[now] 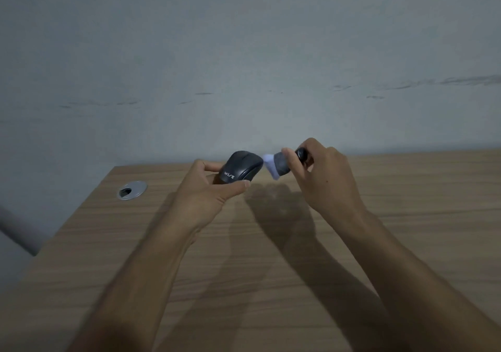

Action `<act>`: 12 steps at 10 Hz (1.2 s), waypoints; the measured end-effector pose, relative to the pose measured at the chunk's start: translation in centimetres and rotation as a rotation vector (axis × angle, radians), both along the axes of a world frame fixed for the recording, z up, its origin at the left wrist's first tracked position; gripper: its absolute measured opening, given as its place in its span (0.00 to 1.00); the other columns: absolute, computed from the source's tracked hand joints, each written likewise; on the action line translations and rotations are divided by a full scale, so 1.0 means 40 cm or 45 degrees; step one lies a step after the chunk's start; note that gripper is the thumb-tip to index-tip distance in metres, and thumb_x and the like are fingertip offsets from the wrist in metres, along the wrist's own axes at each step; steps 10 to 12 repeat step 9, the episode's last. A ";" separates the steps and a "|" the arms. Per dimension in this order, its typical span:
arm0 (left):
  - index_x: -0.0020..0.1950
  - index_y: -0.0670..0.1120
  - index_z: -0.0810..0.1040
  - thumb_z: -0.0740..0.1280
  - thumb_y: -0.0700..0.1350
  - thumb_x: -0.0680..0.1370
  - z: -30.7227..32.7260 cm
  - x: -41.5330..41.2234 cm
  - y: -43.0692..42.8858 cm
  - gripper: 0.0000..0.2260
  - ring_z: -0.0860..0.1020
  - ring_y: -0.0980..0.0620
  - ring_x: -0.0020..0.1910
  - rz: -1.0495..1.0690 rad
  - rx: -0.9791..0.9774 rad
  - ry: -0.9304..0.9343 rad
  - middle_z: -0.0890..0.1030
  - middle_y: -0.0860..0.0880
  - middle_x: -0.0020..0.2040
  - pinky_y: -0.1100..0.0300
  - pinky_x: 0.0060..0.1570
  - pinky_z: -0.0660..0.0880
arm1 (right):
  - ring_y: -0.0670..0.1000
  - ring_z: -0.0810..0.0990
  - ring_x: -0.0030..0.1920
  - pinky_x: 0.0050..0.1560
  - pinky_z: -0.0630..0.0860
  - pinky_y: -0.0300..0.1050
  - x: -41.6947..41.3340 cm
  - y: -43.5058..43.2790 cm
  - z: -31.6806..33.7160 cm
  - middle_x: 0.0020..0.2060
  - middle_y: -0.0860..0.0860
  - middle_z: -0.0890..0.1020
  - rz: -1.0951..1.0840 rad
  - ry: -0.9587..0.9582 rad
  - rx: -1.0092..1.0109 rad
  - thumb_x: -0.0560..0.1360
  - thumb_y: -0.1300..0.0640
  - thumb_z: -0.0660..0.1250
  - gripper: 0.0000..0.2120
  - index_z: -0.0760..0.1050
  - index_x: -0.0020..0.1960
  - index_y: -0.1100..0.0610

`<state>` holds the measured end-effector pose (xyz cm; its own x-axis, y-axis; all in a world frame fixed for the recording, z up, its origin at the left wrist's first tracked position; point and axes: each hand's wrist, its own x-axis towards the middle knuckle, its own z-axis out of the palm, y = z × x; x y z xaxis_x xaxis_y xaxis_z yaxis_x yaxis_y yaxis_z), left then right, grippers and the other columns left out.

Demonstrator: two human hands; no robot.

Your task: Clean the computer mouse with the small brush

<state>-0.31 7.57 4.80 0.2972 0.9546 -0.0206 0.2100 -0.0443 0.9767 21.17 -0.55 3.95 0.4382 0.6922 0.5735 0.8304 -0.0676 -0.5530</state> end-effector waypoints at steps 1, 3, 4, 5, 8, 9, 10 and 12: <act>0.61 0.45 0.74 0.86 0.42 0.70 -0.039 -0.002 0.007 0.27 0.89 0.56 0.45 0.036 0.097 0.139 0.90 0.48 0.53 0.60 0.44 0.84 | 0.59 0.79 0.39 0.37 0.74 0.52 0.023 0.003 -0.049 0.34 0.50 0.80 -0.090 0.100 -0.100 0.82 0.39 0.66 0.18 0.75 0.44 0.52; 0.60 0.45 0.74 0.86 0.51 0.69 -0.088 0.010 -0.002 0.29 0.87 0.48 0.52 0.155 0.206 0.383 0.87 0.51 0.55 0.50 0.53 0.82 | 0.58 0.84 0.46 0.47 0.81 0.54 0.019 0.009 -0.085 0.40 0.52 0.87 -0.052 0.098 -0.216 0.79 0.40 0.67 0.18 0.83 0.45 0.54; 0.58 0.46 0.76 0.85 0.52 0.70 -0.096 0.010 -0.010 0.25 0.84 0.50 0.54 0.227 0.301 0.438 0.82 0.59 0.48 0.62 0.50 0.78 | 0.58 0.80 0.48 0.48 0.80 0.55 0.008 0.001 -0.086 0.42 0.51 0.84 -0.010 -0.072 -0.252 0.78 0.39 0.69 0.17 0.86 0.48 0.51; 0.56 0.49 0.79 0.84 0.57 0.69 -0.112 0.011 -0.016 0.24 0.76 0.44 0.68 0.229 0.390 0.528 0.73 0.66 0.45 0.45 0.68 0.75 | 0.57 0.77 0.51 0.46 0.79 0.53 -0.007 0.004 -0.113 0.47 0.50 0.80 0.041 -0.320 -0.284 0.79 0.47 0.73 0.10 0.88 0.58 0.47; 0.50 0.51 0.81 0.70 0.80 0.67 -0.127 0.004 0.011 0.34 0.74 0.47 0.72 0.146 0.437 0.774 0.83 0.55 0.58 0.44 0.77 0.68 | 0.54 0.78 0.54 0.51 0.79 0.53 -0.053 -0.006 -0.116 0.48 0.48 0.76 0.119 -0.416 -0.575 0.81 0.31 0.60 0.20 0.81 0.61 0.42; 0.52 0.52 0.77 0.50 0.75 0.83 -0.122 -0.022 0.038 0.30 0.82 0.44 0.60 0.113 0.469 0.662 0.84 0.50 0.55 0.41 0.64 0.78 | 0.48 0.81 0.50 0.52 0.77 0.48 -0.047 -0.013 -0.023 0.47 0.45 0.81 0.214 -0.073 -0.398 0.82 0.35 0.64 0.19 0.85 0.55 0.47; 0.52 0.52 0.77 0.50 0.75 0.83 -0.122 -0.022 0.038 0.30 0.82 0.44 0.60 0.113 0.469 0.662 0.84 0.50 0.55 0.41 0.64 0.78 | 0.48 0.81 0.50 0.52 0.77 0.48 -0.047 -0.013 -0.023 0.47 0.45 0.81 0.214 -0.073 -0.398 0.82 0.35 0.64 0.19 0.85 0.55 0.47; 0.52 0.52 0.77 0.50 0.75 0.83 -0.122 -0.022 0.038 0.30 0.82 0.44 0.60 0.113 0.469 0.662 0.84 0.50 0.55 0.41 0.64 0.78 | 0.48 0.81 0.50 0.52 0.77 0.48 -0.047 -0.013 -0.023 0.47 0.45 0.81 0.214 -0.073 -0.398 0.82 0.35 0.64 0.19 0.85 0.55 0.47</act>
